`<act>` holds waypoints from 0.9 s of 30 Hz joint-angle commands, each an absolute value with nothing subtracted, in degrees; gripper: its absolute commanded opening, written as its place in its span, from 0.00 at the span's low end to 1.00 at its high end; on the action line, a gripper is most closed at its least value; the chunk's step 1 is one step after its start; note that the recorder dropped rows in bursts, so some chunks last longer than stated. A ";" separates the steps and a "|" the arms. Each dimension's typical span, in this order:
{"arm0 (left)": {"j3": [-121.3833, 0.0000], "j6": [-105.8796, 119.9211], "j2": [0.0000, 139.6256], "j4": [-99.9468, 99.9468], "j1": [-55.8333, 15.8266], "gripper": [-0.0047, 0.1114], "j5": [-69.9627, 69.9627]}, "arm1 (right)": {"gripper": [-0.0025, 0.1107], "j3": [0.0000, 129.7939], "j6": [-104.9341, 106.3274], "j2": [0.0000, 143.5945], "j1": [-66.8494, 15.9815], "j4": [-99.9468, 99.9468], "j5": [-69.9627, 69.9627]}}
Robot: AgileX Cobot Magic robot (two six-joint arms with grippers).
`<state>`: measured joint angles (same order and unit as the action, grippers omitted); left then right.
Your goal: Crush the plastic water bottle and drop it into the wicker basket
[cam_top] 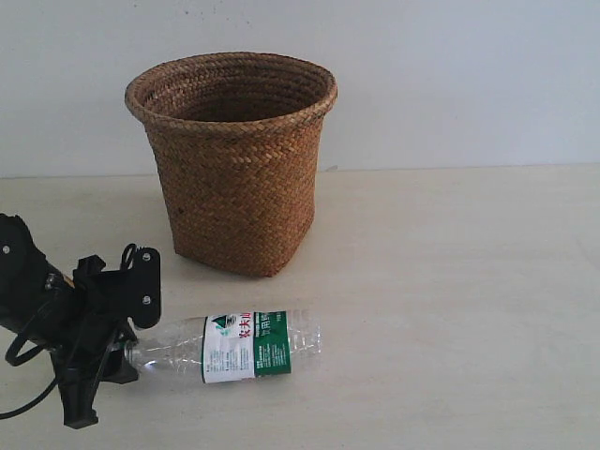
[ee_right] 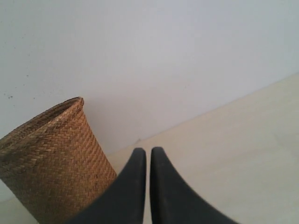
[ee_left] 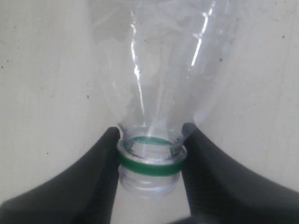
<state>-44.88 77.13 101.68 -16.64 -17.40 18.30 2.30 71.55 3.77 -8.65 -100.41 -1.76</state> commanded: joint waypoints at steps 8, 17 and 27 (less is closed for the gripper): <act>-44.82 76.57 101.42 -17.53 -17.84 0.07 18.41 | 0.02 0.00 71.94 0.00 -8.50 -99.95 -2.45; -44.82 76.57 101.42 -17.53 -17.84 0.07 18.41 | 0.02 0.00 71.94 0.00 -8.50 -99.95 -1.95; -44.82 76.81 93.60 -18.68 -21.44 0.07 23.88 | 0.02 0.00 71.94 0.00 -8.50 -99.95 -2.09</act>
<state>-44.88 77.13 97.61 -17.56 -19.48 22.40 0.23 71.55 0.32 -8.65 -100.41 -2.37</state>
